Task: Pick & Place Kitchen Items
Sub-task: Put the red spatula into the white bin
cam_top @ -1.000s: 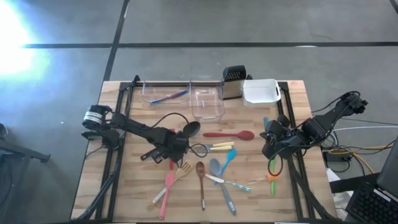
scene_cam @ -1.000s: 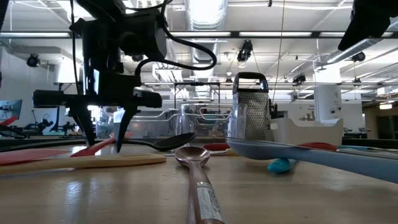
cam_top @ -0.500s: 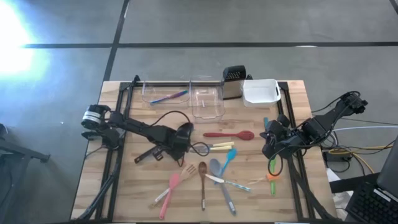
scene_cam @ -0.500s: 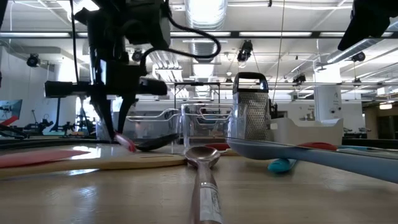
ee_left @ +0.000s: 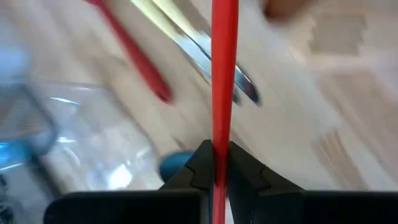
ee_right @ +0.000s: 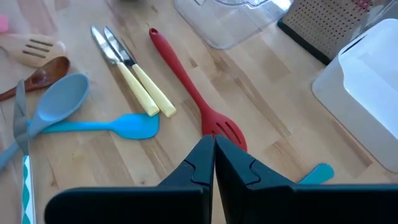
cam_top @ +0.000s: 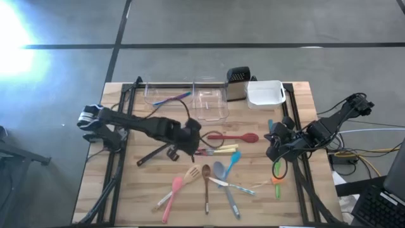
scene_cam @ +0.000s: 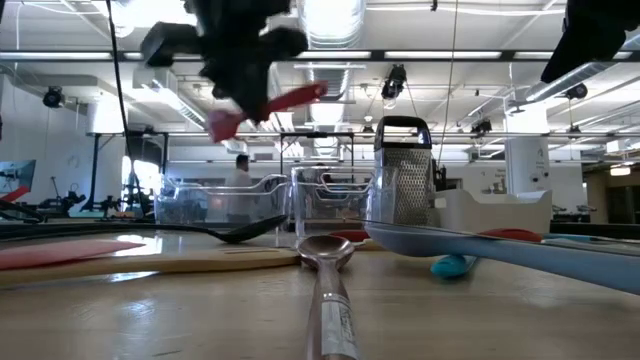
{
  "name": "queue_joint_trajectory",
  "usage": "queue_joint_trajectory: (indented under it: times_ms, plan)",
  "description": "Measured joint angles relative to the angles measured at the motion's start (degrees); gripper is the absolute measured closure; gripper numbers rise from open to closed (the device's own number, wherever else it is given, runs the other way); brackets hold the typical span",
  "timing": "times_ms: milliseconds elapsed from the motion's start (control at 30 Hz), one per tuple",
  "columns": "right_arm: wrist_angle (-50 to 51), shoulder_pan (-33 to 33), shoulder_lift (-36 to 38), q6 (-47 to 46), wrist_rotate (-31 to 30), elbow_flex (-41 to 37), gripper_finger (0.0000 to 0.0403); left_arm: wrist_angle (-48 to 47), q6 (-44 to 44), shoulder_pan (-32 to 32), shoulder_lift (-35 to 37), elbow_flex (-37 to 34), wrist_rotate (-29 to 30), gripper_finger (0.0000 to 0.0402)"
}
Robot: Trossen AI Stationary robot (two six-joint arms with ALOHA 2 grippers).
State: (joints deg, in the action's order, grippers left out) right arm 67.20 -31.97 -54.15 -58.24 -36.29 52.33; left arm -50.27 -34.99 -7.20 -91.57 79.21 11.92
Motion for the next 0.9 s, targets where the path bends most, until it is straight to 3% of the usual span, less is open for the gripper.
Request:
queue_joint_trajectory:
  times_ms: [200,400,700,900]
  plan:
    - [-5.46,0.00,-0.02,2.77,-5.23,-2.83,0.0394,10.61,5.93,2.18,4.19,0.30,-0.02,0.0379]
    - [-21.06,0.00,-0.06,13.98,-14.30,-6.70,0.0394,23.29,12.25,5.62,5.53,0.27,-1.30,0.0379]
    - [-49.73,0.00,-0.01,36.72,-22.92,-10.40,0.0394,41.91,19.96,11.29,4.97,-3.36,-11.98,0.0379]
    - [-74.70,0.00,0.03,53.18,-21.88,-14.77,0.0385,60.79,26.28,15.35,4.68,-10.71,-24.28,0.0379]
